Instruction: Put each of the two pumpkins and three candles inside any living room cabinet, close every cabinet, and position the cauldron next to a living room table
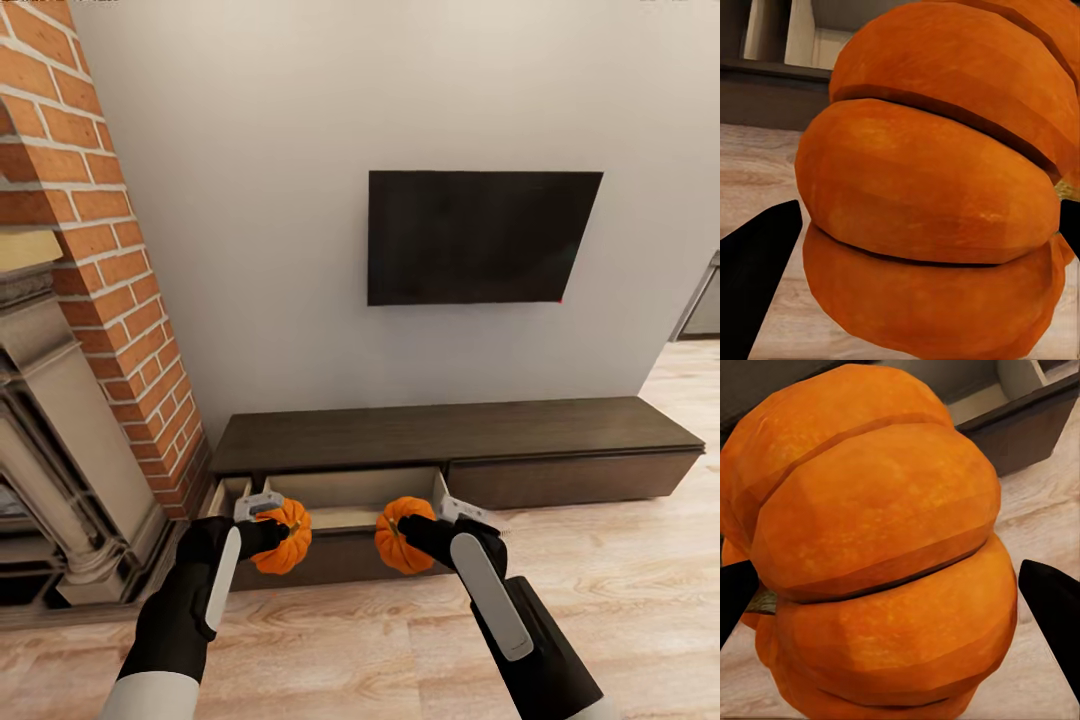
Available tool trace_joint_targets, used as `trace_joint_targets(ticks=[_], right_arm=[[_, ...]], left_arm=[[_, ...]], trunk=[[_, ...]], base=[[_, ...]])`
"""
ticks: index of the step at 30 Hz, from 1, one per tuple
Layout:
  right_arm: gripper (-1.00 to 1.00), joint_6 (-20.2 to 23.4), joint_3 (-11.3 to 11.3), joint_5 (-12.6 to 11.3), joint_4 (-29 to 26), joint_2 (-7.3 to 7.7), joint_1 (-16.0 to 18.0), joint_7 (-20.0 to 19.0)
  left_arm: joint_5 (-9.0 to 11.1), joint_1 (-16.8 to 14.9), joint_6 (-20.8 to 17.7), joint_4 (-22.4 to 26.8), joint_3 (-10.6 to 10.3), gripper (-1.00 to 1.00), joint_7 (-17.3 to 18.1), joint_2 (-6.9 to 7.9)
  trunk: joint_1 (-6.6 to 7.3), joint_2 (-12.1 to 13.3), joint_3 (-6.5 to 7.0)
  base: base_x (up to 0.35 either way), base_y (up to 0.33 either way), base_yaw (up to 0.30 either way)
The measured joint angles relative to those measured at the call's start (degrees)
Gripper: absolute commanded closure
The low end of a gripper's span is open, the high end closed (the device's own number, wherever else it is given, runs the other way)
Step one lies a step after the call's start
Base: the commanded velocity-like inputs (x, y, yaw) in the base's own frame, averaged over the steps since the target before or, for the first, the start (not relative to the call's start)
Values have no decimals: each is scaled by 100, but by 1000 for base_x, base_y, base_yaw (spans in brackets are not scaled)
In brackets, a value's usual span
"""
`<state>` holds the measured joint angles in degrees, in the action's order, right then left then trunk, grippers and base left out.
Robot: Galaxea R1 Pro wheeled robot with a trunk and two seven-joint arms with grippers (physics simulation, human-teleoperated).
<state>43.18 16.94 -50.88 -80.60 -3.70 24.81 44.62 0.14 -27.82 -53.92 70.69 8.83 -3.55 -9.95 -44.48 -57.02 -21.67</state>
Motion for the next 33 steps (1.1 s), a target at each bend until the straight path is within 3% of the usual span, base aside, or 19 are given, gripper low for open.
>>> trace_joint_targets(ticks=[9,15,33], right_arm=[[100,-8,16,5,-380,82,-87,-13],[100,-14,32,-11,-364,71,-89,-22],[100,8,49,-4,-330,63,-89,-24]], left_arm=[[14,0,21,-26,-150,100,-40,0],[-3,0,30,14,-154,100,20,0],[-2,1,29,15,-167,100,15,0]], trunk=[[198,361,162],[200,362,162],[202,363,162]], base=[[0,0,0],[75,-28,0],[298,-104,0]])
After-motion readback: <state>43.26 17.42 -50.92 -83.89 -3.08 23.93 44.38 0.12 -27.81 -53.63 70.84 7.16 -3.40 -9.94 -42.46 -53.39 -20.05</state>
